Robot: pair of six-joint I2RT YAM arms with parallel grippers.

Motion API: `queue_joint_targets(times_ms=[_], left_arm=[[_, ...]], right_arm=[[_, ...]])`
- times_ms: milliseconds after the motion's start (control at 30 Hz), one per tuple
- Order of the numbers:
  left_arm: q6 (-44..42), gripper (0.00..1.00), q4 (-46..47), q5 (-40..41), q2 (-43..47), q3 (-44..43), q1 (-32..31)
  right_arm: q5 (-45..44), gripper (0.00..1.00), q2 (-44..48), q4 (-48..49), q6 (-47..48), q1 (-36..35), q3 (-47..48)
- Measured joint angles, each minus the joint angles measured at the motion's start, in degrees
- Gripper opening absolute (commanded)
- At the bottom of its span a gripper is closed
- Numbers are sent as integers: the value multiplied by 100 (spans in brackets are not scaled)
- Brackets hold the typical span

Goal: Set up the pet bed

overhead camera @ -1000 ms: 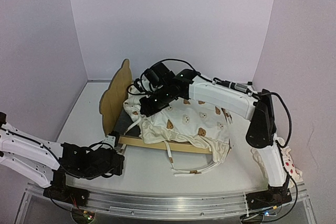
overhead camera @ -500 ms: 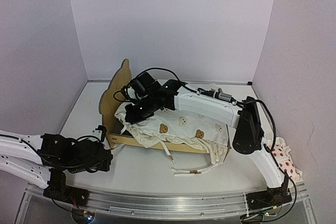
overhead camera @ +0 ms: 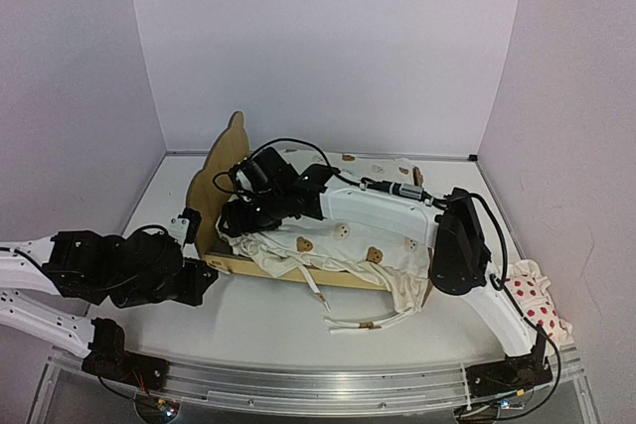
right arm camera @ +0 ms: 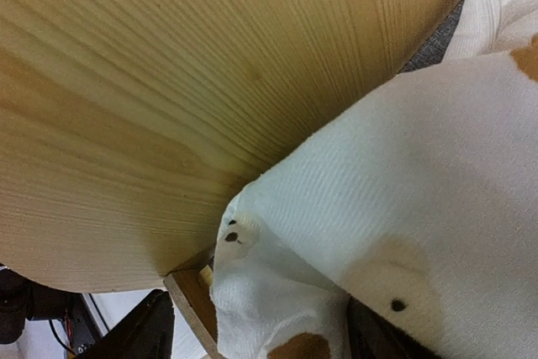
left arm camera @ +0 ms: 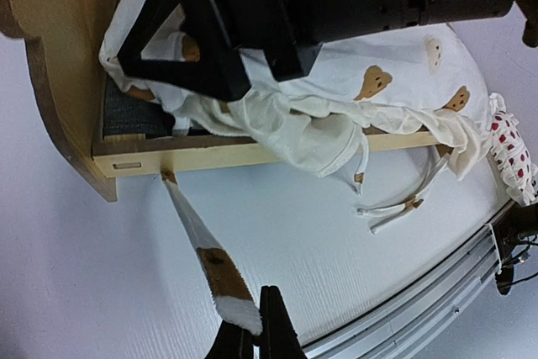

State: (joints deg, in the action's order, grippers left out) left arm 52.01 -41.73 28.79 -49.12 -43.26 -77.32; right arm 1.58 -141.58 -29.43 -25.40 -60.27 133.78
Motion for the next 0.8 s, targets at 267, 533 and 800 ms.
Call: queue_joint_targets(times_ms=[267,533,800], left_arm=[[-509,0,-130,250,-46,-560,0],[-729,0,-225,506,-107,-763,0],[-698,0,-185,684,-102,-605,0]], right_arm=[[210,88,680,103,50,-25,-730],[192,85,2474,92,337,-46,-2502],[-428,73,3447,-37,702,-470,-4043]])
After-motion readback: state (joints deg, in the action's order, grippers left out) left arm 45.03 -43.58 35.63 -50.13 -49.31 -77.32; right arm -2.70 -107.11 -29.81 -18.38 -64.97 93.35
